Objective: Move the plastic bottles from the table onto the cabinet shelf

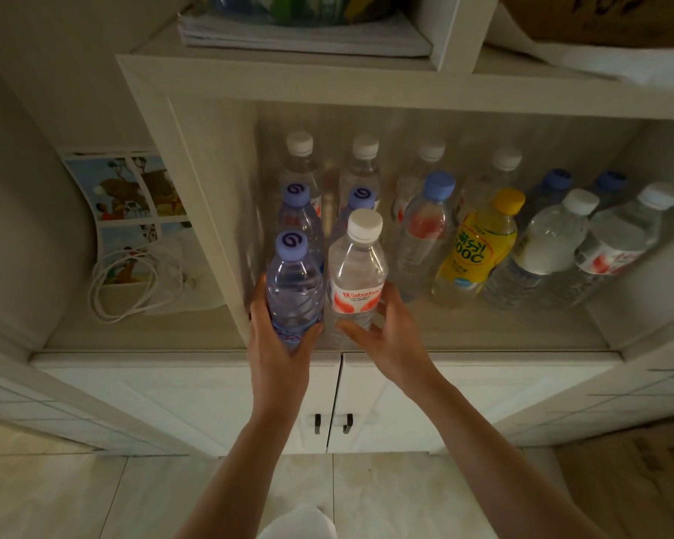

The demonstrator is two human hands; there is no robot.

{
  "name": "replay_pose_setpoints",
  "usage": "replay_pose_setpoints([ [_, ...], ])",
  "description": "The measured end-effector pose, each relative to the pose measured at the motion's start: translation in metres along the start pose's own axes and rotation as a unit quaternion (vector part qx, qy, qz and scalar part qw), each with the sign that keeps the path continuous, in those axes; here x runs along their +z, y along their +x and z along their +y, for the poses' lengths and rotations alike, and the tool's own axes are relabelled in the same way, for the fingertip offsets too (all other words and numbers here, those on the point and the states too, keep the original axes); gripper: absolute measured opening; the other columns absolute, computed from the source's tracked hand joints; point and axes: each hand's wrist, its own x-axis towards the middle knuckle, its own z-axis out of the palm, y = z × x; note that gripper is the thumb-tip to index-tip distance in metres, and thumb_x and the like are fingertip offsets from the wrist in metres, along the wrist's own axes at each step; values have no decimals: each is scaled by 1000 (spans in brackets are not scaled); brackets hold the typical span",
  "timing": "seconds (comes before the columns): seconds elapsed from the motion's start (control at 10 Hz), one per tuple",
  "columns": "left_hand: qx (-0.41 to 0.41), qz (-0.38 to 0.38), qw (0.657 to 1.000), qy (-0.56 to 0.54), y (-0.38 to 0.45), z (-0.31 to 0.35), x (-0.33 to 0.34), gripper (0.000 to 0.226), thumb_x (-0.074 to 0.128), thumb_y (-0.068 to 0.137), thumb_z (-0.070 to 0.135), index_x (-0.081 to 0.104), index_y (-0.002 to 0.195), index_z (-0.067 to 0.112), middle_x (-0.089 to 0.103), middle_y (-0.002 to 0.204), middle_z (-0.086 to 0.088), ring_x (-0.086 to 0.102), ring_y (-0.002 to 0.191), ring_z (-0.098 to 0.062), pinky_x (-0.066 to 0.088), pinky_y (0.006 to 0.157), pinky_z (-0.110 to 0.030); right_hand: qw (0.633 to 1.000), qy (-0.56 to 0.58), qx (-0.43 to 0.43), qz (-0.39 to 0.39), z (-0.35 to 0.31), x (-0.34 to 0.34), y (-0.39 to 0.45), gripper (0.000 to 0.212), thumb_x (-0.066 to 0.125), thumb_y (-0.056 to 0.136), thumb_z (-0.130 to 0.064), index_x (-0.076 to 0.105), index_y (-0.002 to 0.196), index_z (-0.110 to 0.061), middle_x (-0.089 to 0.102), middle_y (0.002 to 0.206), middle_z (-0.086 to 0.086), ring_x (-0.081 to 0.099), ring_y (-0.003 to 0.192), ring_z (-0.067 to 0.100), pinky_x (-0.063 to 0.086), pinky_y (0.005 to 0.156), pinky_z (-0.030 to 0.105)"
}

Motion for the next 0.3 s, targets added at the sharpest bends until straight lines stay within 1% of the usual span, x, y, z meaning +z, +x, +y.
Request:
replay_pose_setpoints([
  [0.1,-4,17,1000,13,-2,-2,2,82,79,79,19,30,145,19,48,143,3,50,129,-12,54,97,-41,1000,17,15,6,1,1,-1,64,78,77,-28,41,129,-28,60,126,-6,58,115,6,52,96,31],
  [0.2,-7,31,999,35,-5,-4,6,79,78,79,21,33,144,18,50,140,2,53,126,-14,54,95,-41,999,24,23,8,1,2,-2,67,78,76,-30,42,132,-24,58,127,-9,56,114,2,52,97,32],
  [0.3,-8,33,998,56,-14,-10,4,76,76,82,19,32,144,19,52,139,-3,56,123,-19,54,95,-44,999,20,21,19,6,2,-9,71,75,74,-44,41,133,-26,55,132,-10,52,121,5,50,100,33],
])
